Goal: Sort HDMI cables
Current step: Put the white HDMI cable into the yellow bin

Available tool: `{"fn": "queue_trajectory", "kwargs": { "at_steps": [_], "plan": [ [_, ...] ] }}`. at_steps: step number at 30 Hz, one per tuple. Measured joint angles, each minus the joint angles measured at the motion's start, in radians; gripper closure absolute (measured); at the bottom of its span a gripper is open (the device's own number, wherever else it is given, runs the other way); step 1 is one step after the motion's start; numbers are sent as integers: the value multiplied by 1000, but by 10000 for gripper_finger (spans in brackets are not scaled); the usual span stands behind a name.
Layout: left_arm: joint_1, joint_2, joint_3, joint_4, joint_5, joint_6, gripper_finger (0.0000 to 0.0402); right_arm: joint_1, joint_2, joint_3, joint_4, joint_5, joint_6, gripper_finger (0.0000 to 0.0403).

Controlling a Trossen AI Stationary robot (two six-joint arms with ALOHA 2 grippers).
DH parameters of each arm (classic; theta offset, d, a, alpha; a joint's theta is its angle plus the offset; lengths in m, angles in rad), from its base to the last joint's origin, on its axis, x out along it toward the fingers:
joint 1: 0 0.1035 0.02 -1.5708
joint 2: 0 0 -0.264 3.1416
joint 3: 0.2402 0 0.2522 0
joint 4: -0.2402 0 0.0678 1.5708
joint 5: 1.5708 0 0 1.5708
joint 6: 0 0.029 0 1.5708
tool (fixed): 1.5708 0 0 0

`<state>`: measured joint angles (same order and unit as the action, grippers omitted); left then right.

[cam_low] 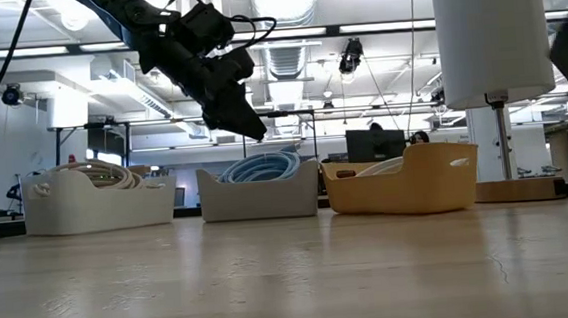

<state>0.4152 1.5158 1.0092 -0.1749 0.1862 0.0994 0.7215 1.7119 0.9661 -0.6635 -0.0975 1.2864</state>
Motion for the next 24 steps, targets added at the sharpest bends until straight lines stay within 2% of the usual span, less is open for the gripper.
{"fn": "queue_trajectory", "kwargs": {
  "at_steps": [3,7,11,17,24],
  "plan": [
    [0,0,0,0,0,0,229,-12,-2,52,-48,38,-20,385],
    [0,0,0,0,0,0,229,-39,-4,139,-166,167,-67,387],
    [0,0,0,2,0,-2,229,-91,-6,233,-327,319,-86,388],
    [0,0,0,2,0,-3,229,-176,-8,344,-532,640,-94,389],
    [0,0,0,3,0,-2,229,-282,-15,439,-588,894,-245,389]
  ]
}}
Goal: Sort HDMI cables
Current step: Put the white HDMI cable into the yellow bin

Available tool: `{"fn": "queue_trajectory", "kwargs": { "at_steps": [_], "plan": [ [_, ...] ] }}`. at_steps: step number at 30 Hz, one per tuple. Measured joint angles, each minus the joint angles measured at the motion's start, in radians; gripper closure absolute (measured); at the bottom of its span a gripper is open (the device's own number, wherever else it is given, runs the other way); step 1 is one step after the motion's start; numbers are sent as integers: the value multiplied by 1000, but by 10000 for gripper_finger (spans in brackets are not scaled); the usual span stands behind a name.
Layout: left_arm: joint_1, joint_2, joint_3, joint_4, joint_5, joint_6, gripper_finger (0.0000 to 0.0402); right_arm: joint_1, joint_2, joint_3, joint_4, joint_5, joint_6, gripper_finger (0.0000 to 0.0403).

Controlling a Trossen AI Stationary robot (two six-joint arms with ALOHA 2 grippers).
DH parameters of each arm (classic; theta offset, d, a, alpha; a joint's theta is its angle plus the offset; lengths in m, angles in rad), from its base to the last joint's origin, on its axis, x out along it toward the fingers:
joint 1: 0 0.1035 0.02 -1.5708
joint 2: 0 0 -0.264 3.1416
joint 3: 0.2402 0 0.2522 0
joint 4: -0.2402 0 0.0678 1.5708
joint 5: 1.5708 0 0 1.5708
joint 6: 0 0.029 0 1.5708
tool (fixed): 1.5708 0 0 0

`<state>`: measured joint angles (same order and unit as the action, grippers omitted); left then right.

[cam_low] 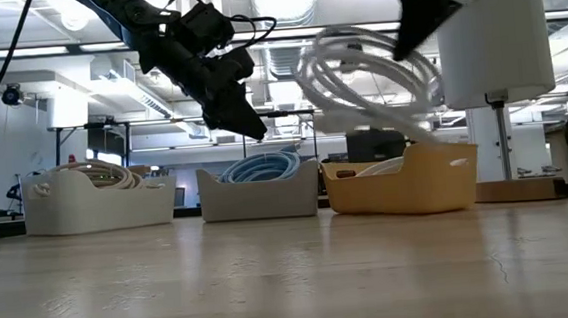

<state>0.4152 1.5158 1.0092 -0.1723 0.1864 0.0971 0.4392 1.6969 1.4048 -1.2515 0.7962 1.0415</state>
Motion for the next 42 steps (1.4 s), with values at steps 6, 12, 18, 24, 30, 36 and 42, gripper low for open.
{"fn": "queue_trajectory", "kwargs": {
  "at_steps": [6,12,18,24,30,36,42],
  "plan": [
    [0,0,0,0,0,0,229,-128,-32,10,-6,132,-29,389],
    [0,0,0,0,0,0,229,-260,-35,-38,-18,128,22,389],
    [0,0,-15,4,0,7,229,-334,-32,-80,-17,124,93,390],
    [0,0,-72,66,0,8,229,-359,-32,-121,-17,116,137,390],
    [0,0,-97,96,0,7,229,-358,-32,-167,-19,81,185,390],
    [-6,0,-89,132,0,-21,229,-356,-32,-217,-22,-6,217,390],
    [-40,0,-89,207,51,-20,229,-357,-32,-267,-14,-9,227,382]
  ]
}}
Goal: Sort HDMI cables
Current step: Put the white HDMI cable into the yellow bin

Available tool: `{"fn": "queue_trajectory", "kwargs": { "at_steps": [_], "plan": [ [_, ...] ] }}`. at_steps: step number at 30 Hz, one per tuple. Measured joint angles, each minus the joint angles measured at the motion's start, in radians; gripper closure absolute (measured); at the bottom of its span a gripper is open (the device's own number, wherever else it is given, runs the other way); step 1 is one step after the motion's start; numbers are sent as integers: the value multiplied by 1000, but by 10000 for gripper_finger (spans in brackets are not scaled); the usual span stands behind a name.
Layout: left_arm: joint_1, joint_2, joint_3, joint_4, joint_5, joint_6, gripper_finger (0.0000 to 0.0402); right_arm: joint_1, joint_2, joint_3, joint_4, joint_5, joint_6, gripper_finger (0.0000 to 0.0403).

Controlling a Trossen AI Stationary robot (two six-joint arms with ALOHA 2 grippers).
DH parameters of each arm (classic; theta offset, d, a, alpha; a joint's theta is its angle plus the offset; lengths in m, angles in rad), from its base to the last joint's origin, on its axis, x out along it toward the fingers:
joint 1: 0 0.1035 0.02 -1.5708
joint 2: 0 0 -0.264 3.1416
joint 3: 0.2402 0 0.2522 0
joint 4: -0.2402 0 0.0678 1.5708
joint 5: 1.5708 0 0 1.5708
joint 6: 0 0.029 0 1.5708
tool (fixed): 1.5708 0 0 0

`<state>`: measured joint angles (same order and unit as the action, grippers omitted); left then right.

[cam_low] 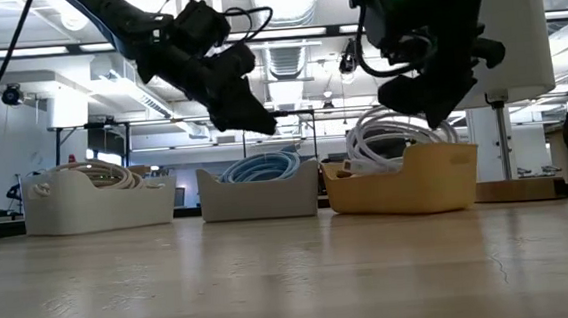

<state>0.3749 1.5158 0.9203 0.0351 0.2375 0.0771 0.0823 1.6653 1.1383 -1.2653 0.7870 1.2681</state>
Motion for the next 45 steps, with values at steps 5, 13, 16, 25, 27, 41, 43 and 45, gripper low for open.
{"fn": "queue_trajectory", "kwargs": {
  "at_steps": [5,13,16,25,27,41,43,45],
  "plan": [
    [-19,0,0,7,17,0,229,-2,0,-22,-3,-1,19,341],
    [-19,0,0,7,16,1,229,1,1,-43,-1,-29,112,294],
    [-19,0,0,8,16,2,229,15,1,-27,-3,-23,66,288],
    [-19,0,-6,9,16,2,229,72,1,74,99,25,-94,316],
    [-19,0,-7,10,16,2,229,78,1,72,198,23,-167,331],
    [-31,0,-9,11,16,3,229,62,1,-27,557,-137,-381,394],
    [-31,0,-9,15,16,4,229,61,1,-44,565,-138,-380,394],
    [-31,0,-9,21,16,4,229,53,4,-61,575,-137,-378,395]
  ]
}}
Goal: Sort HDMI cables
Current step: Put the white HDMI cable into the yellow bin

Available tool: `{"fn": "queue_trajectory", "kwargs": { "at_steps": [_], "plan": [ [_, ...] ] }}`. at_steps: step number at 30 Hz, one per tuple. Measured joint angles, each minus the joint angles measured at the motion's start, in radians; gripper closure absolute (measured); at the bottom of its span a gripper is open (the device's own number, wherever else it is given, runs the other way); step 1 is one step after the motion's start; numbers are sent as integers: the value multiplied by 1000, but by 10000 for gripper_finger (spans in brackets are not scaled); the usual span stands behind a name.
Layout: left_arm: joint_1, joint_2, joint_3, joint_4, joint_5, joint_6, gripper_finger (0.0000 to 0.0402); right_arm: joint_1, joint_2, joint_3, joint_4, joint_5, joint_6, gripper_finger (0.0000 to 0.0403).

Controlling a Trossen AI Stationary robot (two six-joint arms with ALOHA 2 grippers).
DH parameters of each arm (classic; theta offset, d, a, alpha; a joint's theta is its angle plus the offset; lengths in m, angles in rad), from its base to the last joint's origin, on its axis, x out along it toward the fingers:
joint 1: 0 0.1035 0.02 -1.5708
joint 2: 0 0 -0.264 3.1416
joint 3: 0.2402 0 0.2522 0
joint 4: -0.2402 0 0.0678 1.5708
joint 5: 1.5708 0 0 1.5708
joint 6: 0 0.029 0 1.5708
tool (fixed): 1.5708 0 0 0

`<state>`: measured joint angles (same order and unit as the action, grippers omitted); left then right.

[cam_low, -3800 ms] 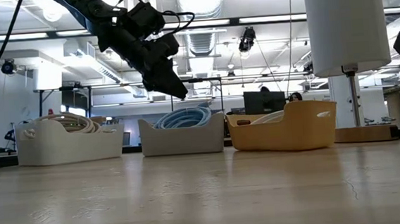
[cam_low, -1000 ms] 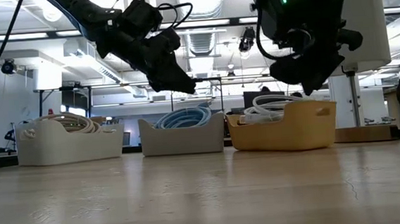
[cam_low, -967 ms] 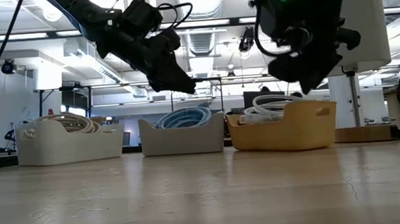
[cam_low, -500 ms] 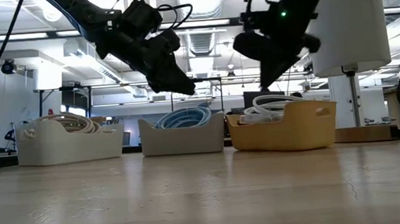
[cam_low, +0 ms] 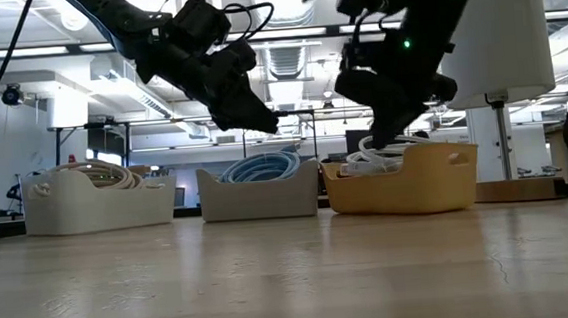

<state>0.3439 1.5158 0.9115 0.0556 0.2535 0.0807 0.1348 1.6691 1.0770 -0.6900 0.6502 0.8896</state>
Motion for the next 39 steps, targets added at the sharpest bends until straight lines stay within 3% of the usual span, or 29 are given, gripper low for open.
{"fn": "queue_trajectory", "kwargs": {
  "at_steps": [14,23,29,39],
  "plan": [
    [0,0,0,7,0,7,229,-100,15,-93,38,34,37,395],
    [0,0,0,14,0,14,229,-79,-19,-23,39,-5,-61,395],
    [0,0,0,17,0,14,229,-99,-20,6,40,-246,-86,395],
    [0,0,0,24,0,14,229,-123,15,-17,44,-270,-89,395]
  ]
}}
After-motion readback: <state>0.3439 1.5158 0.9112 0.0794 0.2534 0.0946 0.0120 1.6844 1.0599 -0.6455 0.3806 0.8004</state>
